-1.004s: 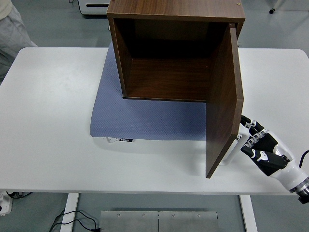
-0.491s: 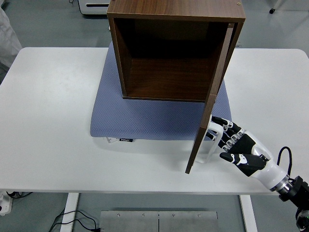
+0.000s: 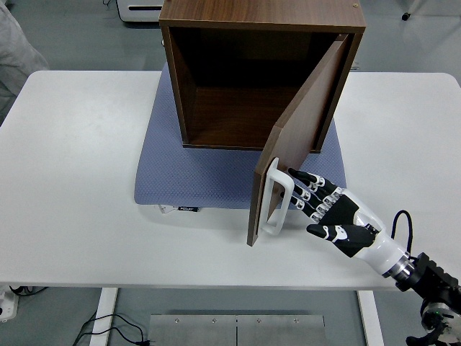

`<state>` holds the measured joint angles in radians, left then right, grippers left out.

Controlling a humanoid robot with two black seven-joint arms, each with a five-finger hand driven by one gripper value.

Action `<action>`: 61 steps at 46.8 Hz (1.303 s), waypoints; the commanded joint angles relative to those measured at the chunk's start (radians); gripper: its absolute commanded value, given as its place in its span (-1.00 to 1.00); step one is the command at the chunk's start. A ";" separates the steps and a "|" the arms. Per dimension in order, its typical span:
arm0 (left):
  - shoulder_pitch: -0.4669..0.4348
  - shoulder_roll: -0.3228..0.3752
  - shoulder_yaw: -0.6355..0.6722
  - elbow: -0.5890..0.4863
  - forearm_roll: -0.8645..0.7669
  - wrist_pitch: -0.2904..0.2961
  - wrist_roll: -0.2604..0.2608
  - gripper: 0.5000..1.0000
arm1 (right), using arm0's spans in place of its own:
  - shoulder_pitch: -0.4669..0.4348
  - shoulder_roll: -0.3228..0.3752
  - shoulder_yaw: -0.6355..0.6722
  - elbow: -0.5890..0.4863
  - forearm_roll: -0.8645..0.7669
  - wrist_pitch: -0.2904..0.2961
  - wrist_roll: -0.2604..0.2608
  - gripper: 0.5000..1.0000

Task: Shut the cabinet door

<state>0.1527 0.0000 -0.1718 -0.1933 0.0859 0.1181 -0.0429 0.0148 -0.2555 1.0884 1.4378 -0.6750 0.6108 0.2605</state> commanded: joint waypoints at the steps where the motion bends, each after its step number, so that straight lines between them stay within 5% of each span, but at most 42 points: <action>1: 0.001 0.000 0.000 0.000 0.000 0.000 0.000 1.00 | 0.013 0.013 -0.010 -0.014 0.000 0.000 -0.001 1.00; 61: -0.001 0.000 0.000 0.000 0.000 0.000 0.000 1.00 | 0.246 0.058 -0.124 -0.195 0.006 0.000 -0.023 1.00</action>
<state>0.1529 0.0000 -0.1718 -0.1933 0.0859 0.1181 -0.0429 0.2435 -0.1979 0.9662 1.2536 -0.6721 0.6108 0.2405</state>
